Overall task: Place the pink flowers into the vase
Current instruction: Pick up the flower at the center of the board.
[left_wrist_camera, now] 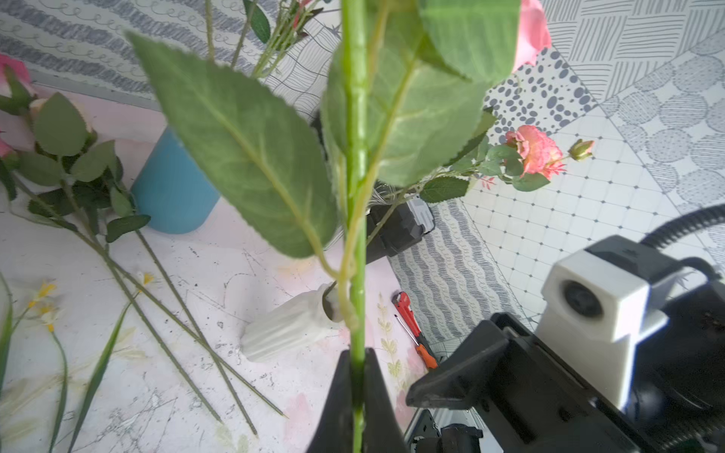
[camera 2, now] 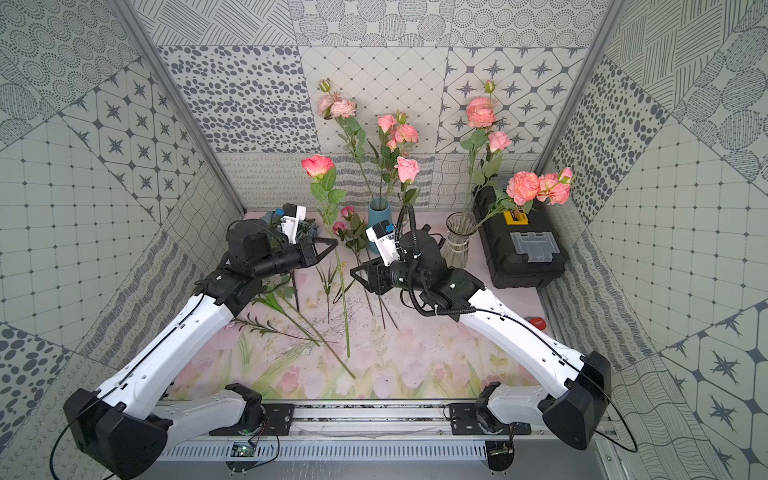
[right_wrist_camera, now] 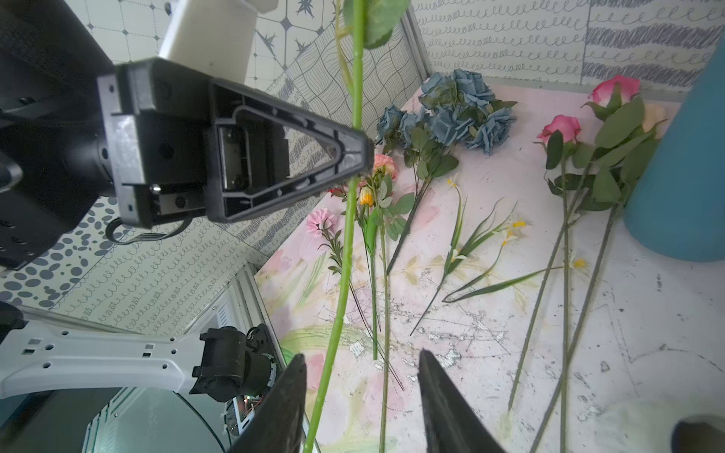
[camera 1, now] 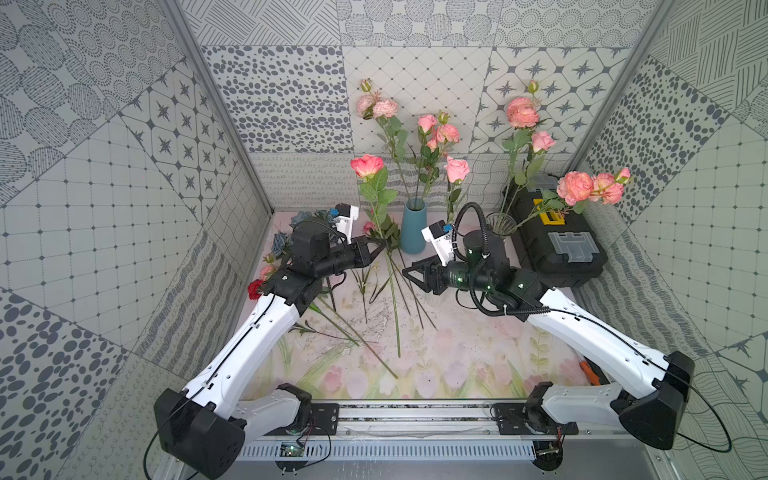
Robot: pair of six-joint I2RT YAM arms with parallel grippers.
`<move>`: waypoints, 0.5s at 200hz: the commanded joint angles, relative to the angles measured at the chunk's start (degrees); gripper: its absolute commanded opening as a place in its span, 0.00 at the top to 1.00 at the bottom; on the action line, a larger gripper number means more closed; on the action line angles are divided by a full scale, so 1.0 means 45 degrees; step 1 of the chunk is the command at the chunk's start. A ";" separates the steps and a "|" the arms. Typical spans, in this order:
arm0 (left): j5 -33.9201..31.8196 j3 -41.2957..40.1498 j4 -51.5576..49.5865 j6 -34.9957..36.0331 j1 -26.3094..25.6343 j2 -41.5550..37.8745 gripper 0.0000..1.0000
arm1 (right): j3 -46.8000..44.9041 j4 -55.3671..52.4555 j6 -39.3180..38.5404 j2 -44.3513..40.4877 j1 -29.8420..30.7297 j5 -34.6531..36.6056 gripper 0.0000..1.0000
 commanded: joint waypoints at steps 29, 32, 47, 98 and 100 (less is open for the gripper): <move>0.2628 0.0005 0.2198 -0.0770 0.0046 0.0252 0.98 | 0.0659 0.0998 0.0247 0.0492 0.0057 -0.0465 0.53; 0.2642 0.0004 0.2238 -0.0805 0.0045 0.0269 0.98 | 0.0657 0.1010 0.0248 0.0536 0.0063 -0.0474 0.53; 0.2788 0.0024 0.2409 -0.0919 0.0046 0.0364 0.97 | 0.0696 0.1073 0.0268 0.0671 0.0059 -0.0514 0.53; 0.2894 0.0046 0.2529 -0.1021 0.0054 0.0447 0.98 | 0.0716 0.1147 0.0266 0.0915 0.0055 -0.0709 0.56; 0.2897 0.0044 0.2548 -0.1036 0.0052 0.0447 0.98 | 0.0726 0.1154 0.0268 0.0922 0.0055 -0.0724 0.56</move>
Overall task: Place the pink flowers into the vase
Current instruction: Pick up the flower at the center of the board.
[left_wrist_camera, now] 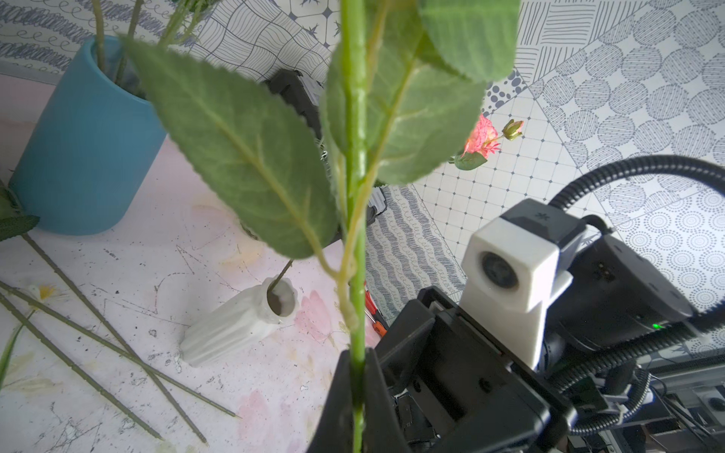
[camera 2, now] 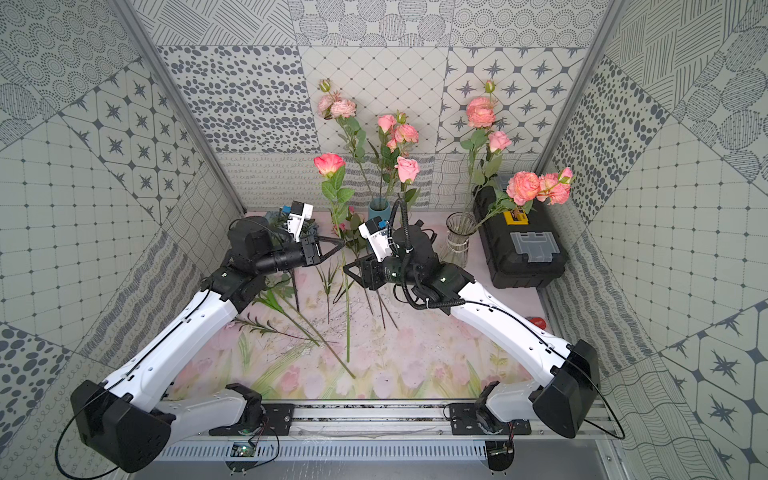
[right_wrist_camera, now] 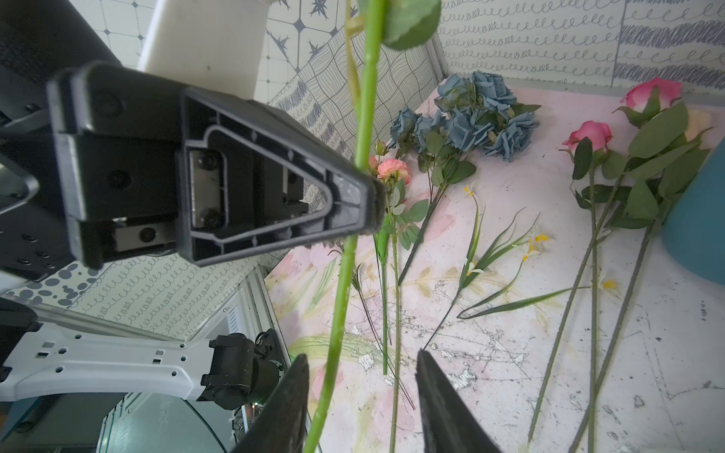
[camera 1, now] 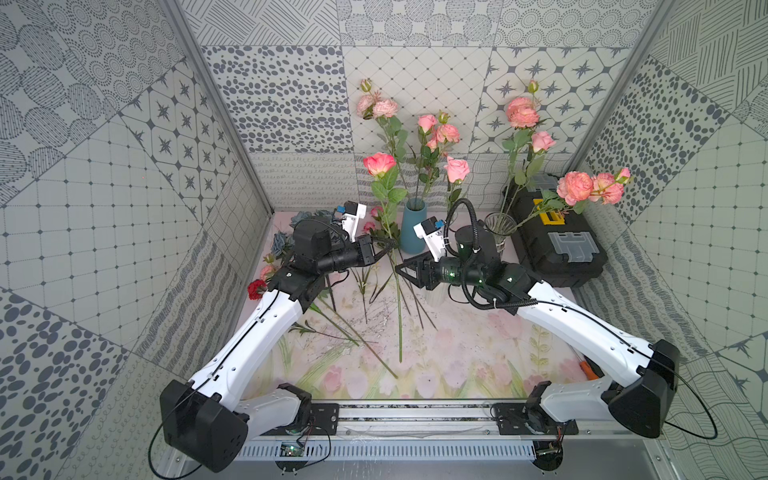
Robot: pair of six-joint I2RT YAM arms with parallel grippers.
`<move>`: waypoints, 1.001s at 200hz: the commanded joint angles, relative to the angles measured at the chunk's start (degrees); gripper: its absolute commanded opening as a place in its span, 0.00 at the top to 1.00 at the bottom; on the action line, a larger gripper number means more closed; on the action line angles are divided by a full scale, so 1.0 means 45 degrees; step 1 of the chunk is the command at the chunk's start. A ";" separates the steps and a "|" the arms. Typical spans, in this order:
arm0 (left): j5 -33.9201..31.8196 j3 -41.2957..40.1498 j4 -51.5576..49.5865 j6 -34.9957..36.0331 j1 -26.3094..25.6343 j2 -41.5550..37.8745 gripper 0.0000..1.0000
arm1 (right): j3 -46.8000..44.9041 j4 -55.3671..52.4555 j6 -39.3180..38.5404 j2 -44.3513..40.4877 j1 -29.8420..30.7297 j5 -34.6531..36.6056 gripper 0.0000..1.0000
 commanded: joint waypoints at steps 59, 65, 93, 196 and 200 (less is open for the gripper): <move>0.0927 -0.0269 0.1963 -0.0739 0.0040 0.0101 0.98 | 0.0247 0.0958 0.0456 0.0384 0.0061 -0.0473 0.70; 0.0917 -0.0283 0.1992 -0.0747 0.0035 0.0088 0.98 | 0.0225 0.0987 0.0473 0.0379 0.0067 -0.0468 0.74; 0.0927 -0.0238 0.1910 -0.0720 0.0034 0.0073 0.98 | 0.0153 0.1066 0.0532 0.0347 0.0065 -0.0489 0.91; 0.0184 0.0637 -0.0269 0.0043 0.0031 0.0461 0.48 | -0.0164 0.1296 0.0718 0.0148 0.0054 0.0172 1.00; 0.0089 0.0679 -0.0494 0.0162 0.0038 0.0485 0.47 | -0.0174 0.1300 0.0708 0.0116 0.0059 0.0207 1.00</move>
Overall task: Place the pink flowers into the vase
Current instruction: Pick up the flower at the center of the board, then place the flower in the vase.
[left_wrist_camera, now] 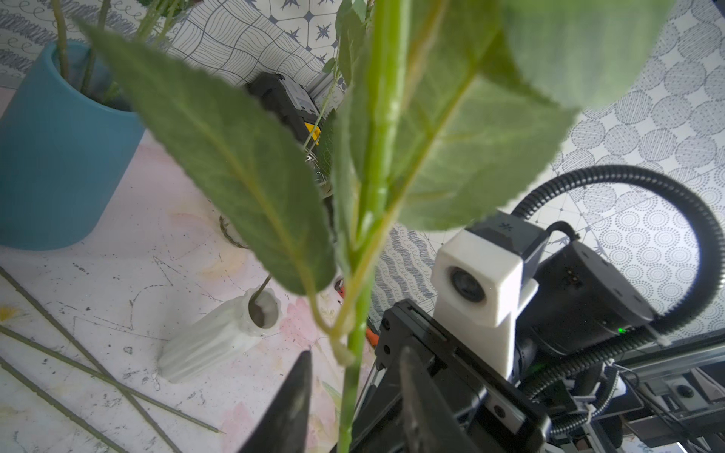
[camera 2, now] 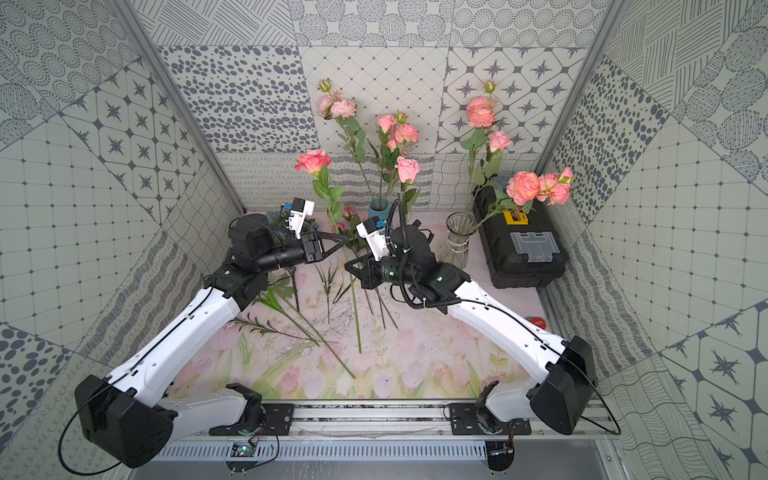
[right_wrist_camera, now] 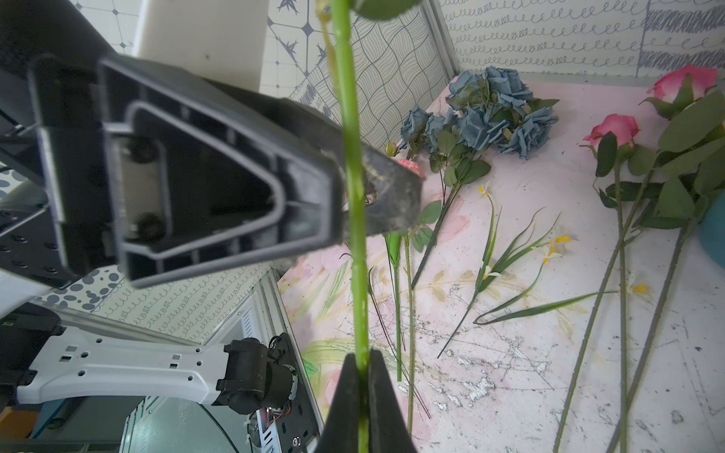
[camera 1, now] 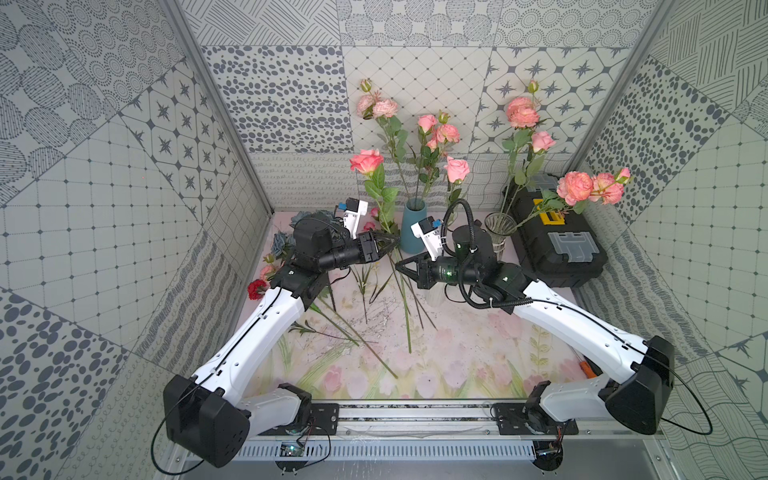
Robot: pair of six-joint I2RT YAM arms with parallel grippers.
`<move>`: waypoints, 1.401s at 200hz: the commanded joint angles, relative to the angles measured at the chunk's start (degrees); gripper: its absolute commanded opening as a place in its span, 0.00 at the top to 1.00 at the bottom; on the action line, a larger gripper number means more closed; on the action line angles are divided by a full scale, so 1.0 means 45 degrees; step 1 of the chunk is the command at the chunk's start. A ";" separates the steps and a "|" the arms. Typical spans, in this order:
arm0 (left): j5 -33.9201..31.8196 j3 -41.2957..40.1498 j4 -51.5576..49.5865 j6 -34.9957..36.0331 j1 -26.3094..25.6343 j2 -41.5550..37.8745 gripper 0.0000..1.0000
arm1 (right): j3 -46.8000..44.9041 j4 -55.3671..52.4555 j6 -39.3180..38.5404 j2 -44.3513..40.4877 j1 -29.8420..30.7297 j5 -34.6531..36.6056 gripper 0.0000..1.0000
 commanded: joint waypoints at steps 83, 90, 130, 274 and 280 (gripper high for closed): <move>-0.2978 0.0737 -0.4248 0.2680 0.0018 -0.0238 0.40 | -0.0459 0.0363 -0.0416 -0.0876 0.0024 0.3068 1.00; -0.3072 0.0865 -0.4501 0.2788 0.0015 -0.0210 0.40 | -0.0453 0.0278 -0.0533 -0.0922 0.0037 0.3274 1.00; -0.3683 0.1076 -0.5076 0.3023 0.0015 -0.0458 0.40 | -0.0672 0.0196 -0.1246 -0.1638 0.0043 0.4544 1.00; -0.6627 0.2265 -0.7933 0.3297 -0.0371 0.2468 0.44 | -0.1457 0.1213 -0.3488 -0.4978 0.0116 0.7884 1.00; -0.6812 0.2324 -0.8034 0.3345 -0.0488 0.2613 0.44 | -0.1555 0.1313 -0.3565 -0.5135 0.0109 0.8092 1.00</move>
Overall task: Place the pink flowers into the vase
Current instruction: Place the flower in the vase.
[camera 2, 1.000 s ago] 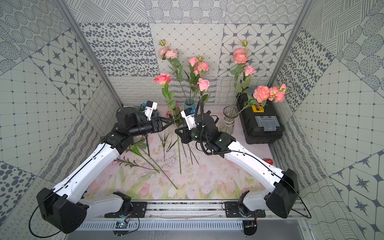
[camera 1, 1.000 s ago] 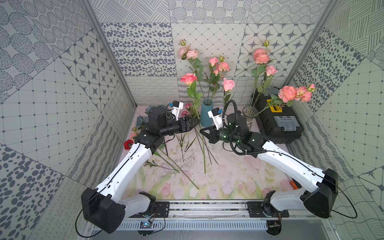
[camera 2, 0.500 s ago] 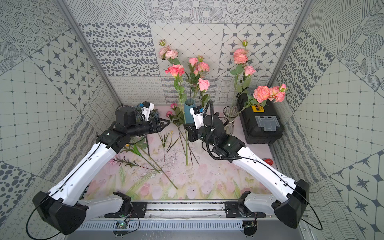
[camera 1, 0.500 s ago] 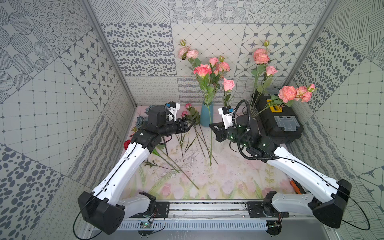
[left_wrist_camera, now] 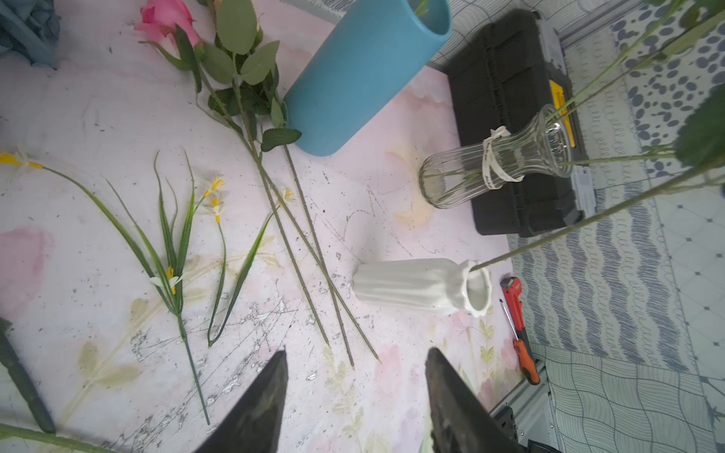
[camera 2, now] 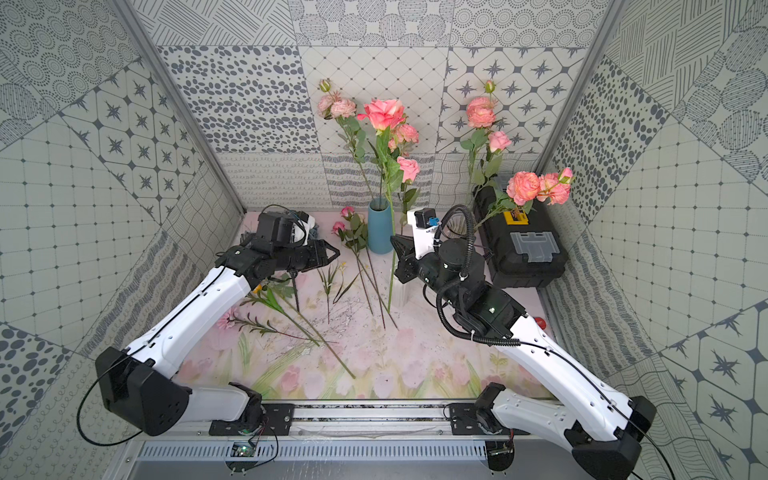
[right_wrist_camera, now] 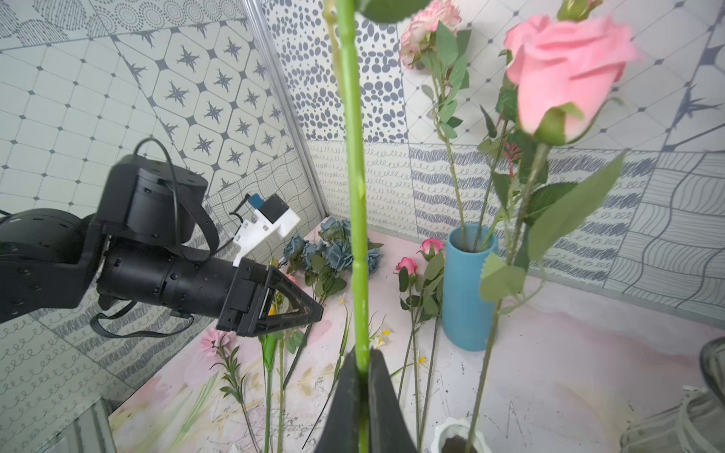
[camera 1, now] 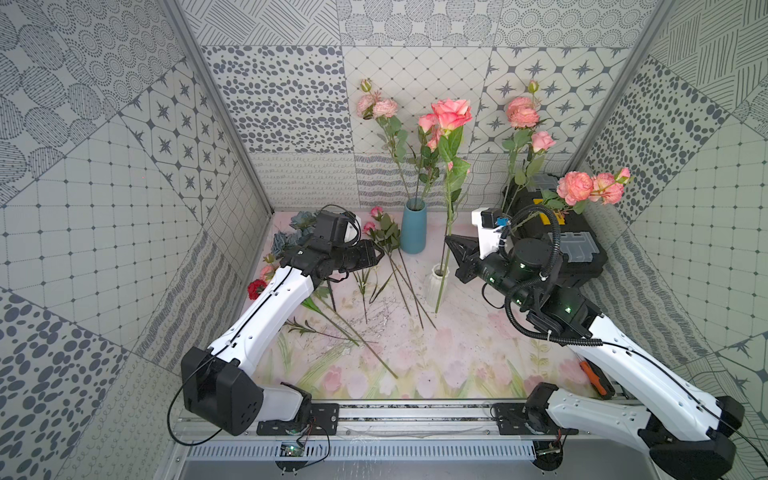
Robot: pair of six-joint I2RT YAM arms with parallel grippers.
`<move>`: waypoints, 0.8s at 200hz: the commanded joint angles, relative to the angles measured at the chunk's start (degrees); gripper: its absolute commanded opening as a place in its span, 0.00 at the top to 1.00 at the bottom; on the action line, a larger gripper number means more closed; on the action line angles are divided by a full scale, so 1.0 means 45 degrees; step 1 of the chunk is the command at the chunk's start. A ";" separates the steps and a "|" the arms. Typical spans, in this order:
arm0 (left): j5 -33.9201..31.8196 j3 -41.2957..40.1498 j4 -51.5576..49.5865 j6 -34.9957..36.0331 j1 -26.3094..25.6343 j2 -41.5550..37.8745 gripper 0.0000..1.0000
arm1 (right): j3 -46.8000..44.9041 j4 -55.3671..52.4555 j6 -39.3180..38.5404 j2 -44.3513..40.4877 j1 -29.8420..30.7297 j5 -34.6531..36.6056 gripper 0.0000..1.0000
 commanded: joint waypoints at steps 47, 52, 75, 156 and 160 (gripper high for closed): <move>-0.1787 0.1239 -0.1671 0.0568 -0.1303 0.2233 0.44 | -0.0948 0.1792 -0.1077 -0.1664 0.0061 0.2565 1.00; -0.1714 0.1302 -0.1671 0.0528 -0.1388 0.2354 0.44 | -0.0971 0.1836 -0.1129 -0.1714 0.0062 0.2653 1.00; -0.1700 0.1466 -0.1509 0.0450 -0.1760 0.2748 0.45 | -0.1325 0.2240 -0.1202 -0.2075 0.0074 0.3117 1.00; -0.1900 0.2135 -0.1549 0.0569 -0.2773 0.3224 0.44 | -0.2117 0.3177 -0.1510 -0.2792 0.0066 0.4076 1.00; -0.1890 0.2176 -0.1545 0.0560 -0.2819 0.3271 0.44 | -0.2143 0.3234 -0.1558 -0.2793 0.0056 0.4115 1.00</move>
